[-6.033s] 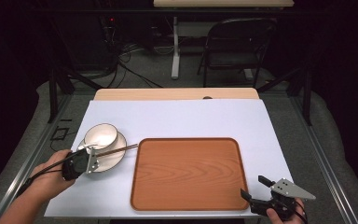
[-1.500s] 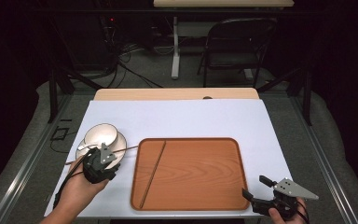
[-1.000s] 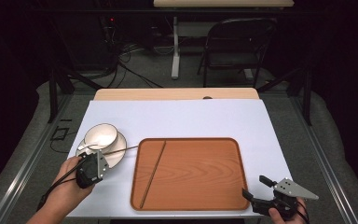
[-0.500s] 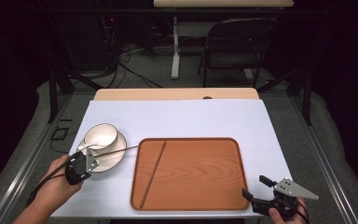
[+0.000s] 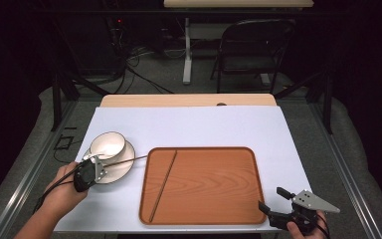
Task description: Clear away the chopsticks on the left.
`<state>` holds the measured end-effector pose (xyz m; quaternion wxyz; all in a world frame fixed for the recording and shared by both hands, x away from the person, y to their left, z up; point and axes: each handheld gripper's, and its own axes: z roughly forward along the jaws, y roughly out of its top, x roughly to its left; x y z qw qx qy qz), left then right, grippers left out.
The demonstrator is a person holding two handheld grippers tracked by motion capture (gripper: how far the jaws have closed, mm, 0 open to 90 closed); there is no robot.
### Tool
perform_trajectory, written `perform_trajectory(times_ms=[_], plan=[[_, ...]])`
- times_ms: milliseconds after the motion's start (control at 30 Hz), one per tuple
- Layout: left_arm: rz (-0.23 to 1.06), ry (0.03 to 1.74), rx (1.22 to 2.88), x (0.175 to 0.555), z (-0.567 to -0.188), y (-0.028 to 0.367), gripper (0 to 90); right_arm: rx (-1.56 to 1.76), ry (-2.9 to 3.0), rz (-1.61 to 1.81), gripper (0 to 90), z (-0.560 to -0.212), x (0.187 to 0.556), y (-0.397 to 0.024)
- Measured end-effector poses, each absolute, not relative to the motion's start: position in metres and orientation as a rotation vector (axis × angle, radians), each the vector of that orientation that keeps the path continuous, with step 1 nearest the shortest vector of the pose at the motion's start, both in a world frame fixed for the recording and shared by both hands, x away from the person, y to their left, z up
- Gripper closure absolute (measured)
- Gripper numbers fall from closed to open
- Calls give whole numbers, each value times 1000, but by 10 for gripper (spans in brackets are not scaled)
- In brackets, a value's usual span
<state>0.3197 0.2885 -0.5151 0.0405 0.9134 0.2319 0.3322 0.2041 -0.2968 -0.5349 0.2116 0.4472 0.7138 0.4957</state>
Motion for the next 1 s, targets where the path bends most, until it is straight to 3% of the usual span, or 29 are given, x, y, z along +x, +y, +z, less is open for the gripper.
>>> perform_trajectory(times_ms=[733, 1000], plan=[[1043, 531, 2943, 325, -522, 278, 834, 1243, 1984, 1379, 148, -535, 204, -297], [1075, 474, 2950, 321, -519, 277, 840, 1242, 1984, 1379, 148, -535, 204, -297]])
